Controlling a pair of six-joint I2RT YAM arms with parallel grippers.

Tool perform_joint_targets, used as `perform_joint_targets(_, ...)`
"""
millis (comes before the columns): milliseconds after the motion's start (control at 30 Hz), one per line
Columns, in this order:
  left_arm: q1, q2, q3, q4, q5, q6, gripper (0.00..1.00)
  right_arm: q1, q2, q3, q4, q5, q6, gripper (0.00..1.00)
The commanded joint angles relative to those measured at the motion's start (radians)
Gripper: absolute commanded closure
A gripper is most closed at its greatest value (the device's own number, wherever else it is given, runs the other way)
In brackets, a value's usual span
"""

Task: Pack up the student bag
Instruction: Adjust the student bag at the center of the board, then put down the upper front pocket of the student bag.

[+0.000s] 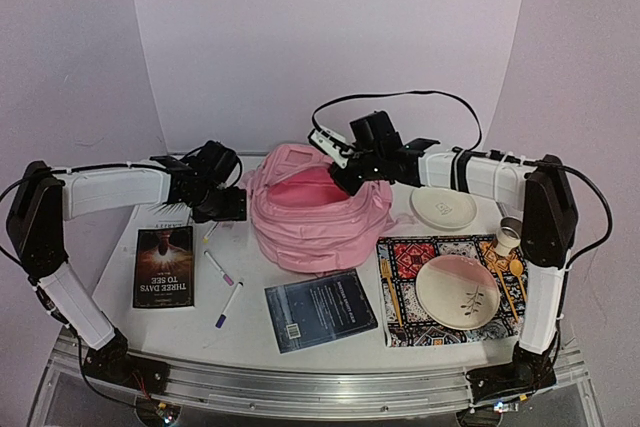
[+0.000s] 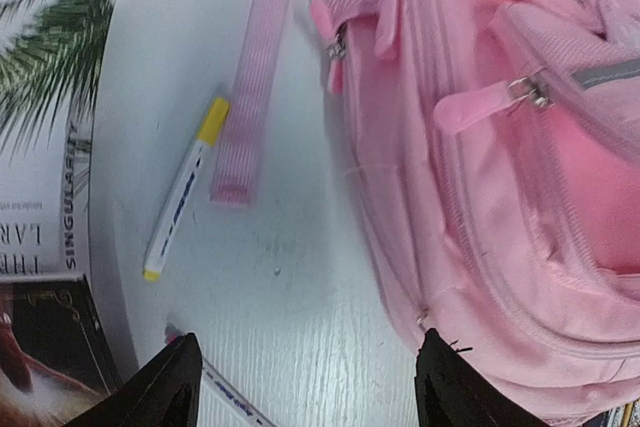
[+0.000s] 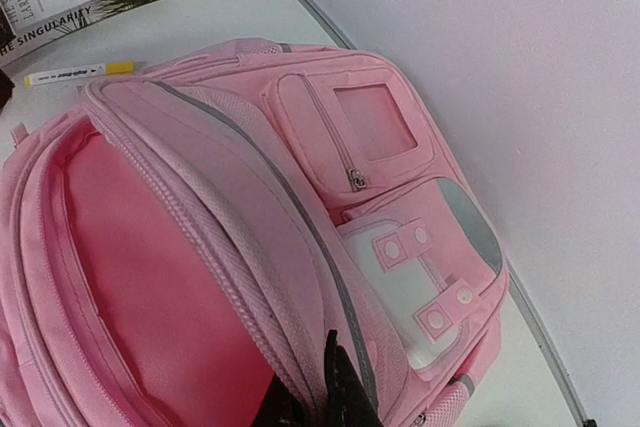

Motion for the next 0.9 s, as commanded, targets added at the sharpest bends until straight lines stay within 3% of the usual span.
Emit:
perform_joint_targets(0, 0.005, -0.015, -0.058, -0.059, 0.012, -0.183, 0.25, 0.021, -0.087, 0.008, 0.081, 0.025, 0.044, 1.00)
perform_joint_targets(300, 0.012, 0.035, -0.119, -0.089, -0.001, -0.299, 0.28, 0.047, -0.098, 0.001, 0.080, 0.028, 0.063, 1.00)
perform_joint_targets(700, 0.013, 0.115, -0.172, -0.080, -0.003, -0.384, 0.44, 0.072, -0.088, -0.010, 0.081, 0.018, 0.074, 1.00)
perform_joint_targets(867, 0.013, 0.153, -0.183, -0.058, 0.030, -0.384, 0.55, 0.080, -0.081, -0.010, 0.081, 0.015, 0.075, 1.00)
